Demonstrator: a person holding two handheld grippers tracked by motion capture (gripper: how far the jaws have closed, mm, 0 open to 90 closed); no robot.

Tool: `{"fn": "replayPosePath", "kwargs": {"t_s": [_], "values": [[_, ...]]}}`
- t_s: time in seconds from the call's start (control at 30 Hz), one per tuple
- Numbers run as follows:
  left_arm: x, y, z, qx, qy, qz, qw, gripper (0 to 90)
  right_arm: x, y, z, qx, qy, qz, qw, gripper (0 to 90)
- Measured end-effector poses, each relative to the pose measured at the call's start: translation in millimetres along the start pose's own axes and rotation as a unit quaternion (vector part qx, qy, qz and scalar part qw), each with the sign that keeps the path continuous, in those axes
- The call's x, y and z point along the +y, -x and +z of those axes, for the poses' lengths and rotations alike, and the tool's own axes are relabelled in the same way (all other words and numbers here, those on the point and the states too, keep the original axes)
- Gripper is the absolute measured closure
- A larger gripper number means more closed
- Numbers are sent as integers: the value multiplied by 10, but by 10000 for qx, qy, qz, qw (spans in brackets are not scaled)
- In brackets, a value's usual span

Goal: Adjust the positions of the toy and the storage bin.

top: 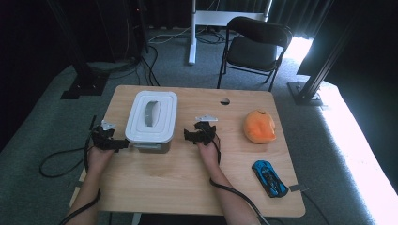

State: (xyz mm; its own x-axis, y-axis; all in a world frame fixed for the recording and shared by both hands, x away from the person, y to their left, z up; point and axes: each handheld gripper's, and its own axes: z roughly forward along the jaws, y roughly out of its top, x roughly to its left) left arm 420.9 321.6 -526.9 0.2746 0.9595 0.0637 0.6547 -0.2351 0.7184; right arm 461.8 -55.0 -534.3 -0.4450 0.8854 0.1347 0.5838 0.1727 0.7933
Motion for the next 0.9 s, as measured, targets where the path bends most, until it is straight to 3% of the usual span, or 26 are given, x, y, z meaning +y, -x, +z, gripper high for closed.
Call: {"fn": "replayPosePath", "kwargs": {"t_s": [0.17, 0.23, 0.4, 0.47, 0.57, 0.63, 0.73, 0.9], "values": [[131, -13, 52, 1, 65, 86, 9999, 2, 110, -25, 104, -60, -50, -46, 10000, 110], [174, -36, 66, -25, 106, 123, 9999, 2, 164, -36, 124, 31, 32, -38, 10000, 110], [292, -106, 94, -125, 95, -4, 9999, 2, 308, -129, 195, -265, -56, -275, 9993, 110], [337, -108, 90, -79, 102, 56, 9999, 2, 353, -158, 216, -205, -18, -236, 9995, 110], [378, -105, 79, -219, 158, 29, 9996, 2, 387, -196, 234, -200, -6, -321, 9993, 110], [432, -76, 75, -195, 128, 154, 9996, 2, 428, -238, 256, -173, -68, -485, 9987, 110], [485, -31, 96, -159, 102, 189, 9996, 2, 458, -253, 252, -60, -21, -441, 9990, 125], [501, 0, 98, -308, 150, 150, 9993, 2, 447, -209, 246, 50, 15, -273, 9996, 125]]}}
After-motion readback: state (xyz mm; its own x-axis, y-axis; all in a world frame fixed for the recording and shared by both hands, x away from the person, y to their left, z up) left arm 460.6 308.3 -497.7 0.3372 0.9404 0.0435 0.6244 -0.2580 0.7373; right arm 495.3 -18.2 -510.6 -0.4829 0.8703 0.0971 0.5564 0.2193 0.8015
